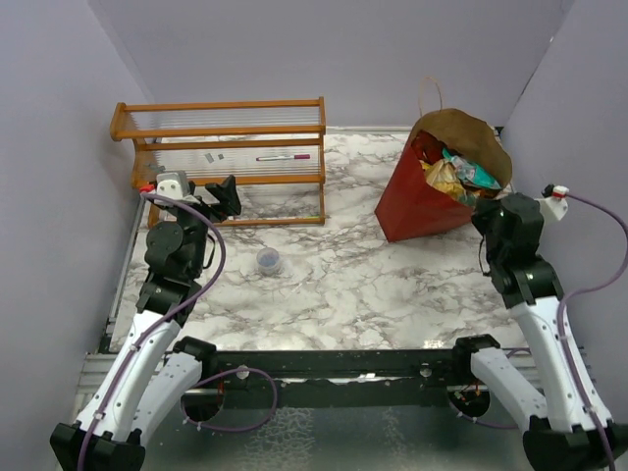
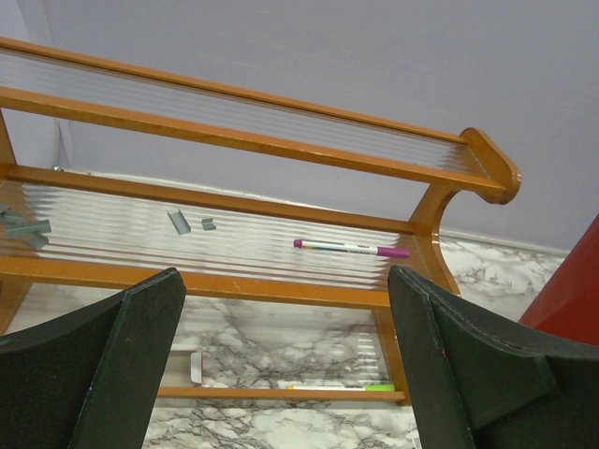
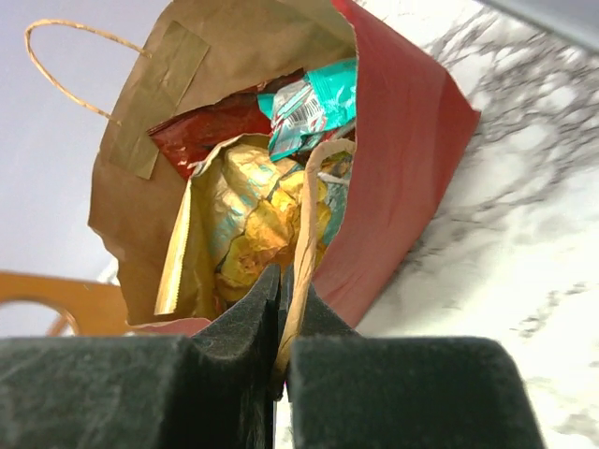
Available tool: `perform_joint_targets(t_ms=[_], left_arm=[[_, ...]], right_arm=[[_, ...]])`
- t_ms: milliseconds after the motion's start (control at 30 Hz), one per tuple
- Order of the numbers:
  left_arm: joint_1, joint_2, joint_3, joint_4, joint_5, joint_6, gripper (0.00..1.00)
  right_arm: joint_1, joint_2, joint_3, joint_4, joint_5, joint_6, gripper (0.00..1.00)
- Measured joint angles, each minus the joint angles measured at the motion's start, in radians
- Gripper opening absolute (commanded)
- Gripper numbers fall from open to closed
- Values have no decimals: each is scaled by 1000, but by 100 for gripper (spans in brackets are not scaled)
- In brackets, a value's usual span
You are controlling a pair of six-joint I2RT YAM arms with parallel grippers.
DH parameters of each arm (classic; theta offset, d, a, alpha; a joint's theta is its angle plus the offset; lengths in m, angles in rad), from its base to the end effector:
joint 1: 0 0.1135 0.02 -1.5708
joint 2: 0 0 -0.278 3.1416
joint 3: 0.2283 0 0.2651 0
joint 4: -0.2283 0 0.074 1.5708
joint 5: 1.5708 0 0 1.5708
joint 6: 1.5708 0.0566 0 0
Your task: Take the snacks out of the paper bag
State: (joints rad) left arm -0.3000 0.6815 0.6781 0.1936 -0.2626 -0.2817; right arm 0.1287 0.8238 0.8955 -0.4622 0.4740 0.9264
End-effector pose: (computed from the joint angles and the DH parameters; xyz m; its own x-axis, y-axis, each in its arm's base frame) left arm 0.1848 -0.0418 0.3721 0.1619 -0.3311 -0.9296 0.0904 0.9431 -0.3201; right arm 0.2010 0.0000 0.3485 0.0166 0.7194 -0.6944 0.4847 0.6017 0.6349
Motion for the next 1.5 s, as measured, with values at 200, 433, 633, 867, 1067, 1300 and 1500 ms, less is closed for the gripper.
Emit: perform_joint_targets(t_ms=[200,433,633,867,1067,1300,1500], left_arm=[[0,13,0,0,38,-12,91],[0,25,1,-33,91,-36,89],[0,-8,34,-200,246,-167,91],[-1,-108,104,-378,463,-335,93],[-1,-108,168,-467,597,-410,93],[-1,-80,201,-560,671,-443,93],[-1,-85,251,-603,693,-452,93]], right_arm=[[0,-222,-13,-162,10,-233,2],[0,-277,18,-235,79,-373,8],[0,-292,17,-232,79,-359,21],[0,-314,-34,-189,102,-309,38],[0,-294,-57,-134,152,-291,50],[0,-214,-57,-106,249,-248,58],[0,-202,-69,12,284,-310,32]])
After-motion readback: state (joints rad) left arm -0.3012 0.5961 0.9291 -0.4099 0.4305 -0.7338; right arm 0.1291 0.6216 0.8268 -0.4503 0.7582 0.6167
